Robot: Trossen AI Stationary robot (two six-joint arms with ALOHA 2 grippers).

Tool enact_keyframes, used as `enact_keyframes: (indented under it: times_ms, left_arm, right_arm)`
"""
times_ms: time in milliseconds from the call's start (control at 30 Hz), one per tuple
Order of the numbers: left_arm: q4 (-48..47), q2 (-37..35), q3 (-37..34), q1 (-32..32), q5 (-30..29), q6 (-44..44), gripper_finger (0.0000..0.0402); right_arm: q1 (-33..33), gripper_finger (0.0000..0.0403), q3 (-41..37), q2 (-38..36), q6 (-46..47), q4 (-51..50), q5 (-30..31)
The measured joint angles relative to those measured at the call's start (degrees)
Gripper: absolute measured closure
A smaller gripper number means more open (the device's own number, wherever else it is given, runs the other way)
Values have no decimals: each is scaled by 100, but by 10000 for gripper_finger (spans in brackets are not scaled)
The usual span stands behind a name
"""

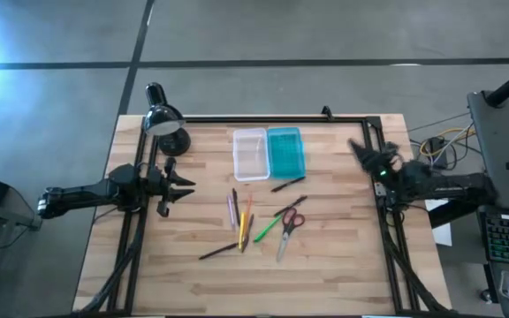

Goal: Pick & place school supplies into a supply box
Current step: Put the black pen into the blue supply box

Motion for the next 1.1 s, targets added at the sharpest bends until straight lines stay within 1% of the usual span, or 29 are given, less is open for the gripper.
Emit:
enact_keyframes:
  times_ms: [33,100,133,300,400,467,533,567,633,700,767,900,933,1100]
  left_arm:
    - [-2,0,0,2,-4,0,314]
    - [2,2,2,0,-4,0,314]
    - [2,2,2,2,-4,2,314]
    - [-11,7,0,0,-161,276,314]
    - [-13,9,0,0,-194,224,314]
    - [-13,7,0,1,-192,135,314]
    - [-11,7,0,2,-192,86,314]
    - [-11,7,0,0,-192,58,314]
    - [-11,7,0,2,-190,55,314]
    - [-11,7,0,0,-190,52,314]
    - [-11,7,0,2,-188,52,314]
    - [-9,7,0,0,-183,48,314]
    - [-9,7,0,0,-183,46,314]
    - [-7,7,0,1,-180,41,314]
  right_arm:
    - [-37,333,-1,253,265,-27,-309]
    - [-76,325,143,812,649,-240,-612]
    - [-74,318,261,1090,695,-510,-767]
    - [-74,262,1131,2650,1265,-2752,-1362]
    - [-71,223,1758,3554,1262,-3770,-1826]
    - [-73,203,2085,4106,890,-4201,-2226]
    - [-87,192,2338,4638,275,-4203,-2886]
    - [-98,189,2439,4886,64,-4208,-3203]
    - [-159,188,2626,5409,-18,-4222,-3632]
    - [-244,190,2773,5843,-202,-4255,-3849]
    - [-266,196,3002,6200,-851,-4298,-3854]
    - [-264,207,3447,6812,-3033,-4689,-3615]
    - [-272,210,3547,6960,-3439,-4836,-3571]
    - [-290,230,3926,7645,-4261,-4998,-3586]
